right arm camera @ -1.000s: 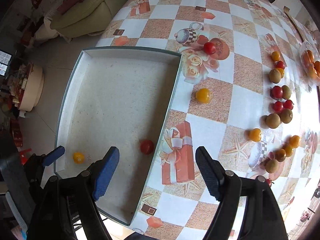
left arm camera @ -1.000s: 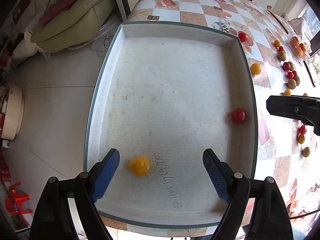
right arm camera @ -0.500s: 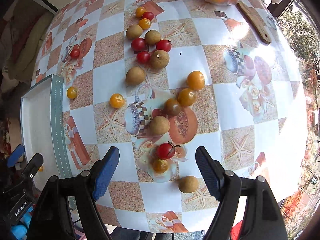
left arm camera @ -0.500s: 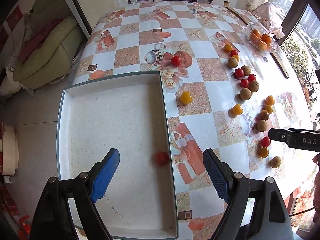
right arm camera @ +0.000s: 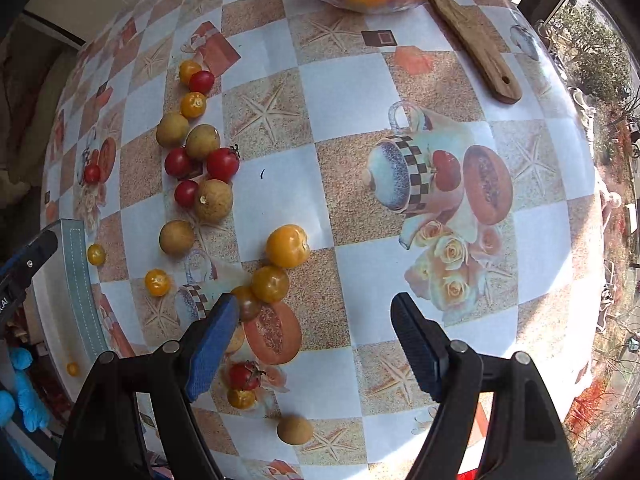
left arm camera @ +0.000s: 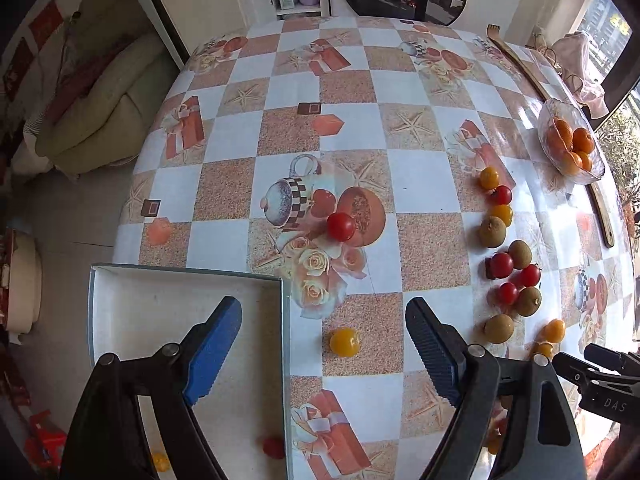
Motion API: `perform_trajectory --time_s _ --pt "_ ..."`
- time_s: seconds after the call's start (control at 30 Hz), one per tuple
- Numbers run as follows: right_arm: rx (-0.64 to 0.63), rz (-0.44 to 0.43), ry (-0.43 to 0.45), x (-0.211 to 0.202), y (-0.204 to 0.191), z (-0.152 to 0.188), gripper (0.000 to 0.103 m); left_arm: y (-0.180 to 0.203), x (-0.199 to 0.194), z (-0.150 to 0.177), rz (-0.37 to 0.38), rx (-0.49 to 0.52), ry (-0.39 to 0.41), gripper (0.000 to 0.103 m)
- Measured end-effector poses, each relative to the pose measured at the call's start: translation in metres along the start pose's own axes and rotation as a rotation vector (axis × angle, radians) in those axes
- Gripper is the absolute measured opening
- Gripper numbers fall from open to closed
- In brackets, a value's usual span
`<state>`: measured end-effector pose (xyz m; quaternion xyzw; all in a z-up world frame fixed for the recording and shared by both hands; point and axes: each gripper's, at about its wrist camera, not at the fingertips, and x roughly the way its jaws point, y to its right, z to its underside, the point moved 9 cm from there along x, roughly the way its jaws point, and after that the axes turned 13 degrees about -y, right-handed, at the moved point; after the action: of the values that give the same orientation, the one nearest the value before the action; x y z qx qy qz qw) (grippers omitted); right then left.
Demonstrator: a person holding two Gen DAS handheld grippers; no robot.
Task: Organize fruits
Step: 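Move both open tools back over the tomato rows, then close the left tool on a red cherry tomato while the right tool grasps a yellow one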
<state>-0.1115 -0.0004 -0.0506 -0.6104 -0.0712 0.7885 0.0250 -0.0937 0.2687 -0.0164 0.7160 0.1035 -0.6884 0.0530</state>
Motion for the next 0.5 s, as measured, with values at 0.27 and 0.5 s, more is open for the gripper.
perform_trajectory --time_s 0.27,0.5 --pt "0.017 -0.043 -0.026 0.013 -0.002 -0.023 0.065 0.001 0.044 -0.045 -0.057 0.006 -0.052 0.074" --pt "-0.005 -0.012 -0.03 0.015 -0.016 -0.042 0.065 0.0 0.069 -0.055 -0.03 -0.026 -0.098 0.073"
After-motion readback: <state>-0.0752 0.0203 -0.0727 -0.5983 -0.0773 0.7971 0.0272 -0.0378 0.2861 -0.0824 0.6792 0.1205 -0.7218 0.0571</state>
